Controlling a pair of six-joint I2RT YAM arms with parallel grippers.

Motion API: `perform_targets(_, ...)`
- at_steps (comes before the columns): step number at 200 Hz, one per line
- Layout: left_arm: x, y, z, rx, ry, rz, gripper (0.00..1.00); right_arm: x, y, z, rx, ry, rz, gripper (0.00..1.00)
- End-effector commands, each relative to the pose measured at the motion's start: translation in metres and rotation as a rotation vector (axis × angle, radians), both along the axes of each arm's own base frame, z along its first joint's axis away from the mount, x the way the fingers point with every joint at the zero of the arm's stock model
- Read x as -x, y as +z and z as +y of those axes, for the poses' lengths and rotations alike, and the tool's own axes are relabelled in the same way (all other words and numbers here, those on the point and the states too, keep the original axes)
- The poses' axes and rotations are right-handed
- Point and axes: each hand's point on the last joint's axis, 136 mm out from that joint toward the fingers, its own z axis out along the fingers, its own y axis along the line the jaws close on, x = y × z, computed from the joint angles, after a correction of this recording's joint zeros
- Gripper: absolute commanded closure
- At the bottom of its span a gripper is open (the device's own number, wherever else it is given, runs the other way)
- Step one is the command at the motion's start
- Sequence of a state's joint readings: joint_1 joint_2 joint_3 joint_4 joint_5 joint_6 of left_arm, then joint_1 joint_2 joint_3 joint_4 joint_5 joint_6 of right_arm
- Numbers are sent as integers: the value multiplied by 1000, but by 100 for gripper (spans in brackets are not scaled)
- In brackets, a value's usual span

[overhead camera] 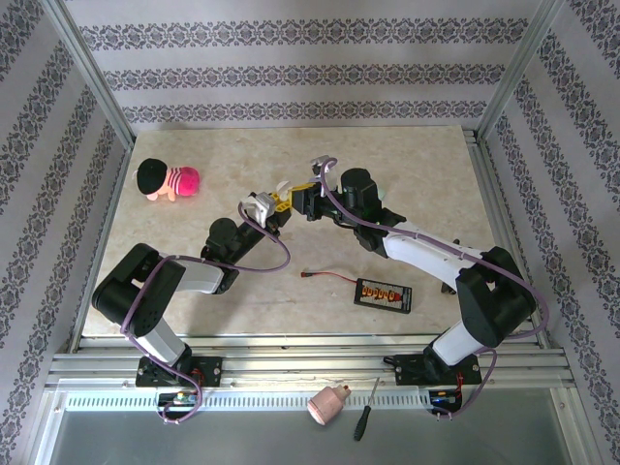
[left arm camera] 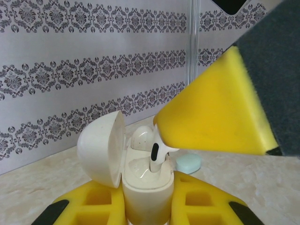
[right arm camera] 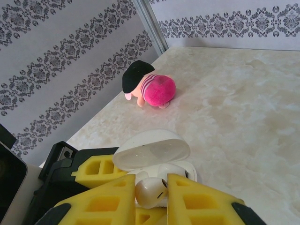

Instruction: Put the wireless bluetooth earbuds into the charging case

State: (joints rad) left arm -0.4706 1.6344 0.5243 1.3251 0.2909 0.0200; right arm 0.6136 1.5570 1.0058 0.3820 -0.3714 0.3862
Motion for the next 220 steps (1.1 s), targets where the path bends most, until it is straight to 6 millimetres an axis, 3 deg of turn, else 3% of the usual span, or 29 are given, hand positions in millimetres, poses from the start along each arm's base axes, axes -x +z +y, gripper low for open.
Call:
perform_targets(1, 2, 27, -8, 52, -29, -68, 89, 1, -2, 7, 31, 15, -8, 80)
perform_targets(57, 1, 26, -6, 48, -19, -67, 89, 0, -13, -3, 165, -30, -37, 80)
perform_targets(93, 0, 27, -8, 51, -25, -67, 89, 5, -25, 6, 219, -2, -16, 77)
perform_targets(125, 0, 26, -7, 47, -21, -62, 89, 5, -9, 1, 146, -15, -15, 70)
perform_targets(167, -1, 20, -8, 44, -21, -50, 89, 5, 18, -17, 26, -18, -1, 52)
perform_targets(189, 0, 18, -9, 45, -27, -50, 89, 5, 20, -26, 7, -28, 6, 46)
perform_targets(220, 3, 13, -12, 25, -52, -43, 89, -5, 17, -39, -20, -76, 38, 45)
